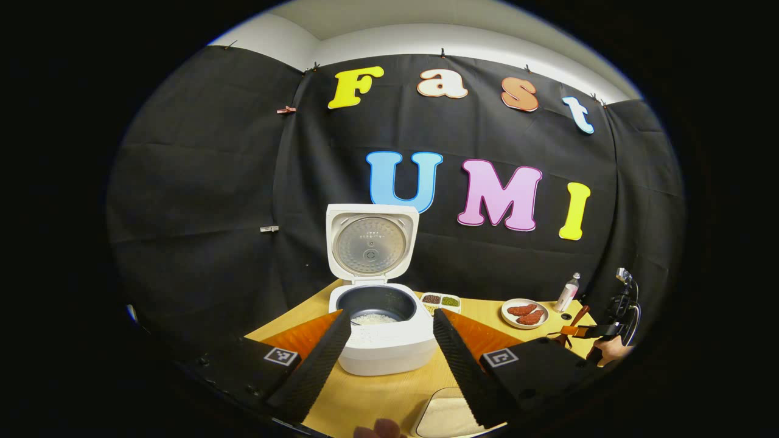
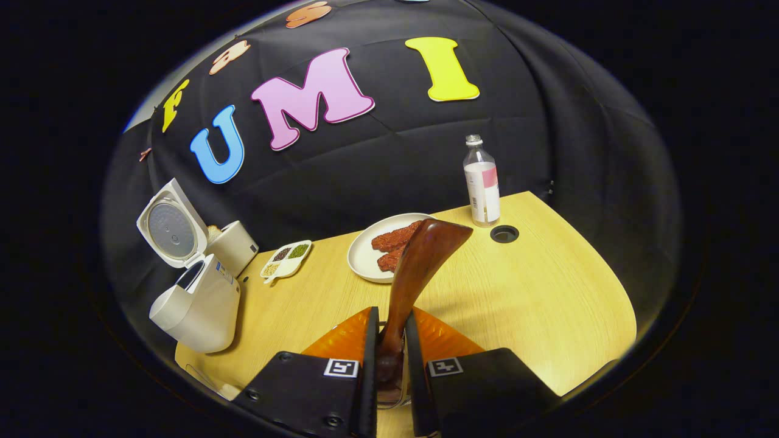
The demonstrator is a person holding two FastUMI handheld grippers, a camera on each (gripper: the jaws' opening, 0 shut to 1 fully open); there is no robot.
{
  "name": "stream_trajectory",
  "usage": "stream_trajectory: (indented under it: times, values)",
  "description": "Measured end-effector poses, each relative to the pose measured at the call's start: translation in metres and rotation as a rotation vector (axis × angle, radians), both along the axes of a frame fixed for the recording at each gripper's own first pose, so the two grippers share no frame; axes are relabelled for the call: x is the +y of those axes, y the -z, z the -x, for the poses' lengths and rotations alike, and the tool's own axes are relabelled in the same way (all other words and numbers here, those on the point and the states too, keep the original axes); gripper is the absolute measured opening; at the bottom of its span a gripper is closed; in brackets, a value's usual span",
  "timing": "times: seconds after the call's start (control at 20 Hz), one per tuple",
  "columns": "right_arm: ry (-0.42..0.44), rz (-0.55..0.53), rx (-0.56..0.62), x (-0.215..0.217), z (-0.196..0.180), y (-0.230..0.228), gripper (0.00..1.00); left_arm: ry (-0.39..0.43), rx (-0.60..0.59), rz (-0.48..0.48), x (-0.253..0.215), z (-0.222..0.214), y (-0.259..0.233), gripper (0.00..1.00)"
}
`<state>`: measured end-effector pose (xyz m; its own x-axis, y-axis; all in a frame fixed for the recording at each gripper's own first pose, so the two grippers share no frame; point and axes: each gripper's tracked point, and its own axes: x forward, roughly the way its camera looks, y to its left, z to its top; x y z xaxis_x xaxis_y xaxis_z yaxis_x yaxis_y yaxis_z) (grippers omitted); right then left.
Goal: Close the left gripper, press the button to open the rice cooker; take a wooden spoon from the chopstick holder with the right hand, scoop a spoonful of rice and pour it into the rice cooker, then put the wooden spoon back into the chopstick holder.
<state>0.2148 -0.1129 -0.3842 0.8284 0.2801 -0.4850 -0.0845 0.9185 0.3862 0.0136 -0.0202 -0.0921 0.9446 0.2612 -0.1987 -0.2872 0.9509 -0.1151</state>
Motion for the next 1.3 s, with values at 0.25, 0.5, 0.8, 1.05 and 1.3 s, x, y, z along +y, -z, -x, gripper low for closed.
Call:
stream_trajectory:
  times: [0.25,0.5,0.8,1.05,1.3]
  values:
    - [0.013,0.075,-0.084,-0.004,0.007,-0.017,0.27,0.011,0.015,-0.017,0.000,-0.001,0.002,0.94]
    - [-0.015,0.010,-0.096,0.003,0.012,-0.025,0.13,0.022,0.014,-0.017,0.005,-0.004,-0.001,0.94]
    - [0.006,0.052,-0.131,0.000,0.013,-0.042,0.07,0.045,-0.002,-0.029,0.010,-0.008,-0.009,0.94]
    - [0.040,0.067,-0.225,-0.005,0.018,-0.102,0.06,0.075,-0.009,-0.016,0.023,0.000,-0.014,0.94]
    - [0.023,0.045,-0.310,0.013,0.061,-0.180,0.07,0.119,-0.025,-0.013,0.039,0.006,-0.019,0.94]
